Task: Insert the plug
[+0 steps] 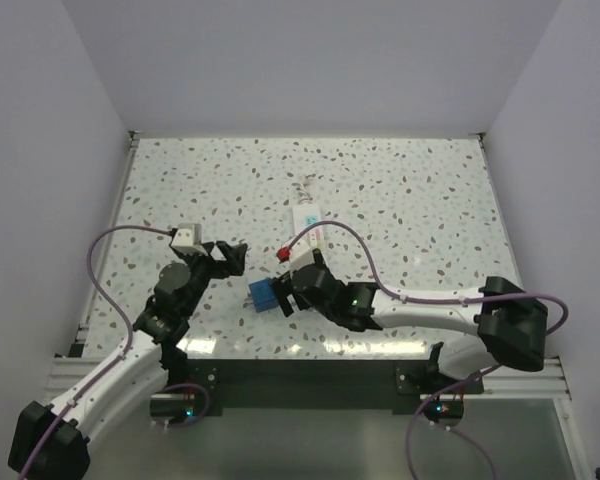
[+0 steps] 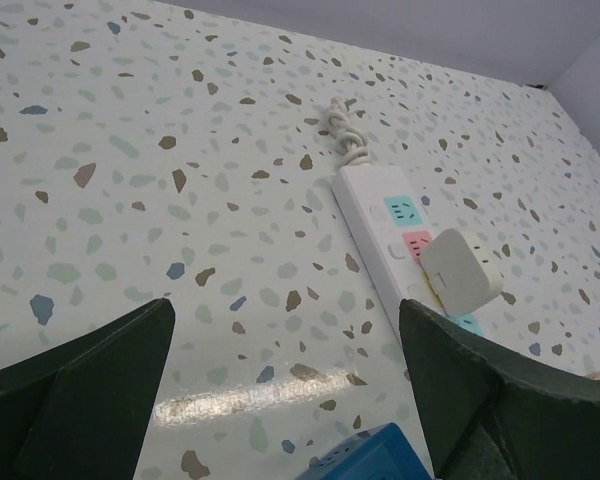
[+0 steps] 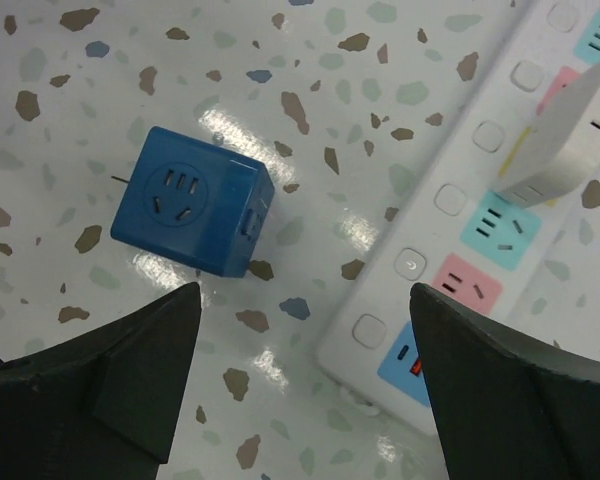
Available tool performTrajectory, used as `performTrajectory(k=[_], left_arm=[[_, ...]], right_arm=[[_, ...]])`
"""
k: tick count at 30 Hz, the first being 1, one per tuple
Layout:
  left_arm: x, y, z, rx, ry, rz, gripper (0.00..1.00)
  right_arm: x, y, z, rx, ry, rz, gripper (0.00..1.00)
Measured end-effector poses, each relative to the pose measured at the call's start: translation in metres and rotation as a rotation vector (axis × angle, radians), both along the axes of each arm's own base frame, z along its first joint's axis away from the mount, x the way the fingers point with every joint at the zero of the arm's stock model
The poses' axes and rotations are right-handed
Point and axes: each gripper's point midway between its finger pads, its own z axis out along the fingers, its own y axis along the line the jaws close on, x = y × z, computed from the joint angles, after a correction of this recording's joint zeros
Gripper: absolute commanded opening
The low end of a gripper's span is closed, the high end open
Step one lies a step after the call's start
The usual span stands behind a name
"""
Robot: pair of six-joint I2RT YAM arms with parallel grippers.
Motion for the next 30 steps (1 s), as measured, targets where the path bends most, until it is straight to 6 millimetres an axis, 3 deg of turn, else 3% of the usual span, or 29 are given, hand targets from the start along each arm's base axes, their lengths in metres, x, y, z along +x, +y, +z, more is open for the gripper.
performTrajectory(k=[5, 10, 21, 26, 30], left_arm=[[-0.004, 0.001, 0.010, -0.050, -0.017, 0.006, 1.00], [-0.005, 0.000, 0.002, -0.063, 0.009, 0.009, 1.00], [-0.009, 0.002, -0.014, -0.051, 0.034, 0.008, 0.98], [-0.018, -0.008, -0.022, -0.016, 0.002, -0.085, 0.92], [-0.025, -0.020, -0.018, -0.004, -0.054, -0.175, 0.90]], right_arm=[[-0.002, 0.020, -0.019, 0.007, 0.019, 0.039, 0.90], [-0.003, 0.038, -0.037, 0.007, 0.051, 0.079, 0.90], [-0.011, 0.063, -0.034, 0.090, 0.076, 0.138, 0.91], [-0.005, 0.048, -0.033, 0.035, 0.043, 0.090, 0.93], [0.008, 0.012, 0.008, 0.047, -0.041, 0.024, 0.94]])
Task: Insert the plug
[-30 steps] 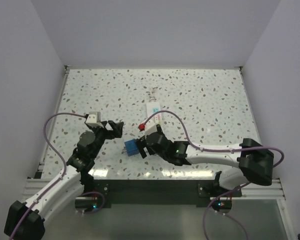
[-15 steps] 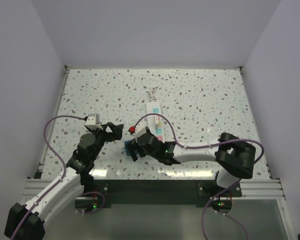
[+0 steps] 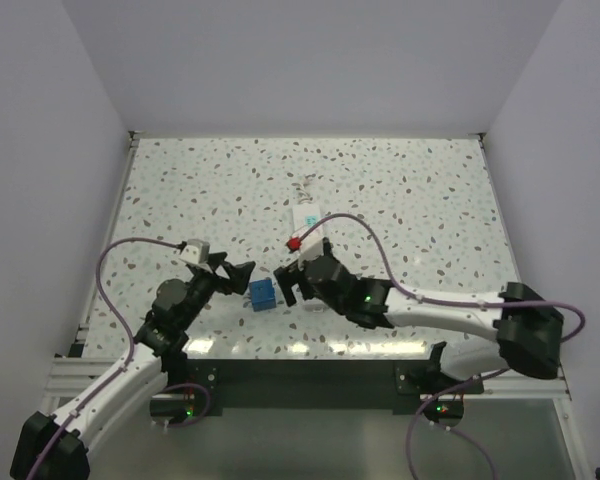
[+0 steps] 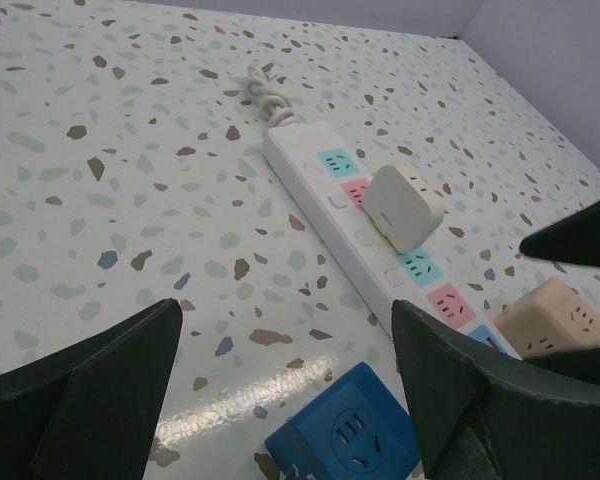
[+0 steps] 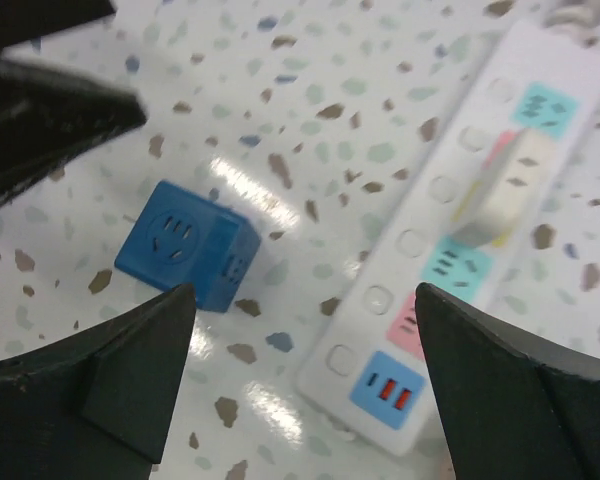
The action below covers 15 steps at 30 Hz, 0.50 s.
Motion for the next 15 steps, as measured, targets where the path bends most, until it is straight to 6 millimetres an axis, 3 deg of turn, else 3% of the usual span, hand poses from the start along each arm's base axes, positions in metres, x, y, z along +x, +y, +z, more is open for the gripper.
performTrajectory(k=[4, 6, 8, 11, 15], left_arm=[[-0.009, -0.016, 0.008, 0.014, -0.049, -0.090, 0.89], [-0.017, -0.029, 0.009, 0.033, -0.061, -0.148, 0.89], [-0.028, -0.046, 0.009, 0.072, -0.055, -0.215, 0.89], [-0.040, -0.074, 0.018, 0.143, -0.052, -0.310, 0.91], [-0.044, -0.092, 0.022, 0.235, -0.045, -0.352, 0.95]], right_arm=[[0.033, -0.058, 0.066, 0.155, -0.105, -0.127, 0.95], [0.048, -0.090, 0.088, 0.209, -0.155, -0.202, 0.98], [0.054, -0.109, 0.104, 0.244, -0.194, -0.232, 0.99], [0.056, -0.120, 0.109, 0.266, -0.205, -0.213, 0.99], [0.062, -0.136, 0.100, 0.282, -0.180, -0.193, 0.99]])
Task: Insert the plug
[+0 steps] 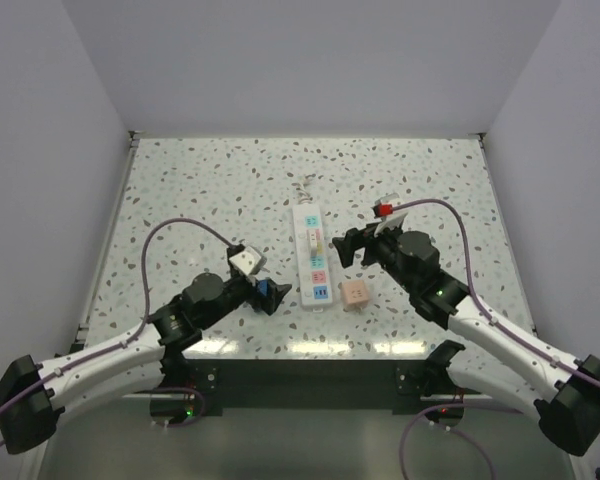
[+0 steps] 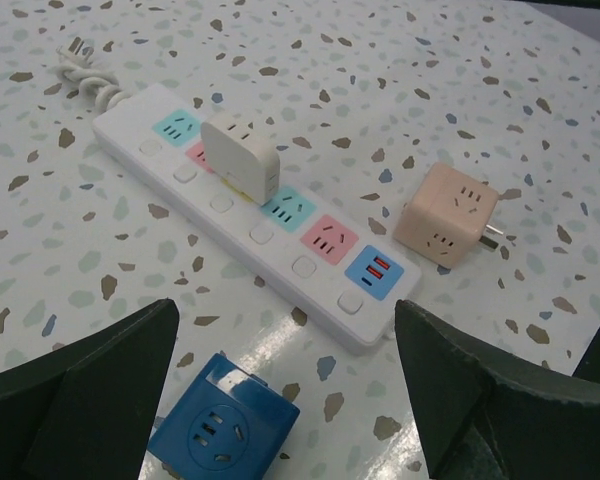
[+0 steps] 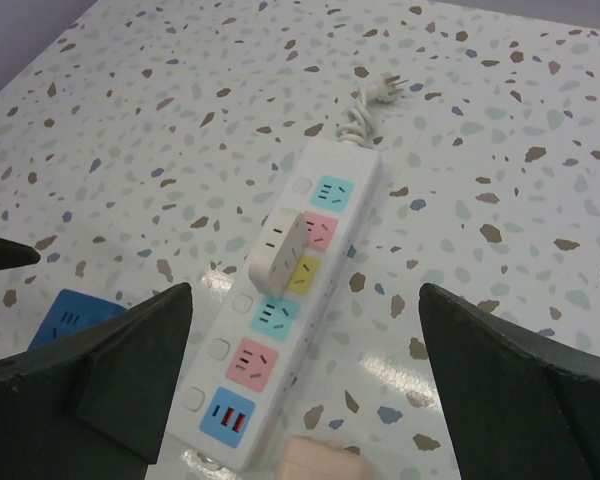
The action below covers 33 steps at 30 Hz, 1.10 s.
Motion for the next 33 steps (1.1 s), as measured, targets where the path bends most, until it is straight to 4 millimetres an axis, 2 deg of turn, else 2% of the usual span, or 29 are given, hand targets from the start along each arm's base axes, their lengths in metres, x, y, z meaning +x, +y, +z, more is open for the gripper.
performTrajectory(k=[3, 8, 16, 24, 33], left_arm=[[0.000, -0.002, -0.010, 0.085, 0.009, 0.000, 0.98], [0.011, 0.011, -0.032, 0.218, 0.072, 0.097, 1.00], [0.012, 0.038, -0.054, 0.234, 0.207, 0.288, 1.00], [0.003, 0.040, -0.081, 0.230, 0.353, 0.355, 1.00], [0.005, 0.036, -0.091, 0.251, 0.425, 0.397, 1.00]], right_arm=[[0.003, -0.005, -0.008, 0.015, 0.020, 0.033, 0.99], [-0.004, 0.003, -0.011, 0.045, 0.034, 0.124, 0.99], [-0.009, 0.010, -0.011, 0.074, 0.033, 0.187, 0.99], [-0.011, 0.015, -0.021, 0.079, 0.067, 0.206, 0.99], [-0.014, 0.016, -0.029, 0.080, 0.078, 0.217, 0.99]])
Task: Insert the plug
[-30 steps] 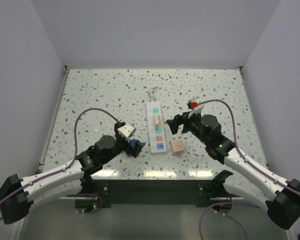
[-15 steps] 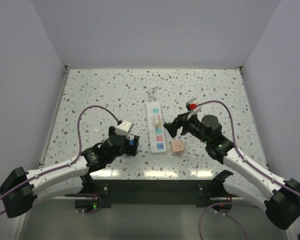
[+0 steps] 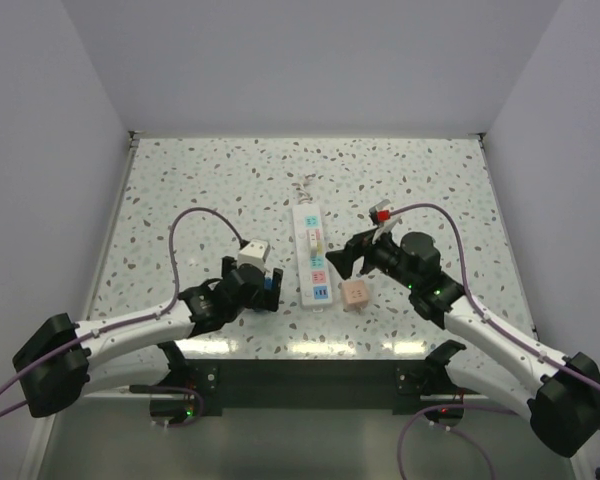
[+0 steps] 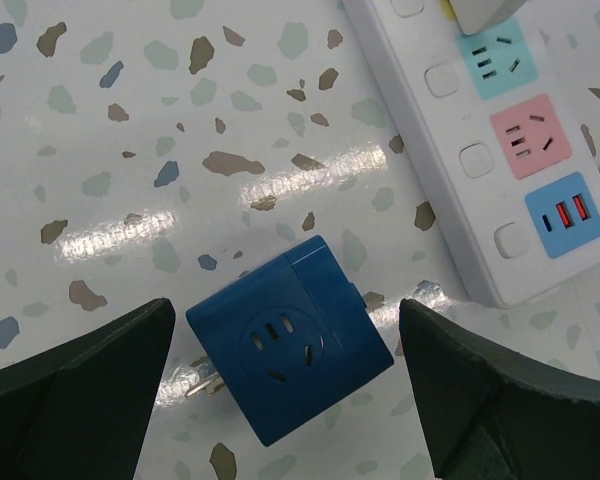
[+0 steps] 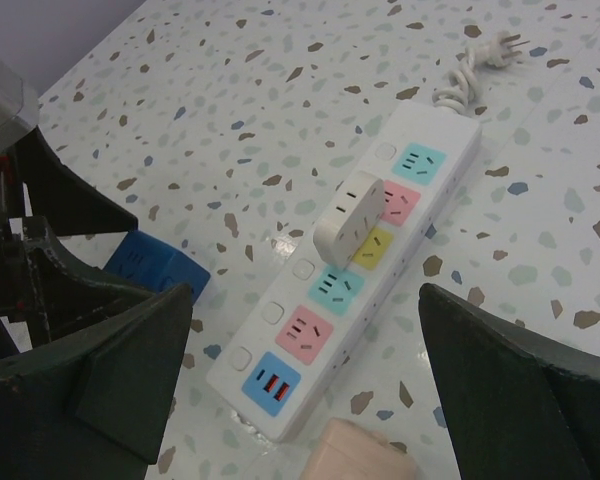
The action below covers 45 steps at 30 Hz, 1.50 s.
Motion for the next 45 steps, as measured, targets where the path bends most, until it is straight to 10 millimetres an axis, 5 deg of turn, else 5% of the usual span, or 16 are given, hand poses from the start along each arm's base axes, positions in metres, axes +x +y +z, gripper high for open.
performTrajectory(k=[5, 8, 12, 19, 28, 34, 39, 45], left_arm=[[0.002, -0.004, -0.012, 0.045, 0.040, 0.002, 1.00], [0.001, -0.002, -0.015, 0.061, 0.059, 0.012, 0.84], [0.001, -0.003, -0.011, 0.050, 0.059, 0.029, 0.43], [-0.001, -0.003, -0.011, 0.042, 0.067, 0.028, 0.00], [-0.004, -0.008, 0.005, -0.080, -0.001, -0.017, 0.00], [0.013, -0.024, 0.059, -0.302, -0.123, -0.066, 0.00], [0.022, -0.040, 0.097, -0.463, -0.191, -0.146, 0.00], [0.013, -0.064, 0.119, -0.571, -0.208, -0.279, 0.00]], right_arm=[[-0.001, 0.000, -0.003, -0.002, 0.003, 0.000, 0.99], [-0.001, -0.001, 0.000, 0.003, -0.004, 0.000, 0.99], [-0.003, -0.002, 0.000, 0.006, -0.009, 0.000, 0.99], [-0.004, -0.002, -0.002, 0.005, -0.007, 0.000, 0.98], [-0.014, 0.000, 0.002, 0.008, -0.075, 0.063, 0.97], [-0.038, 0.015, 0.002, 0.016, -0.173, 0.228, 0.96], [-0.078, 0.047, 0.004, -0.034, -0.300, 0.430, 0.96], [-0.080, 0.060, -0.011, -0.108, -0.350, 0.492, 0.96]])
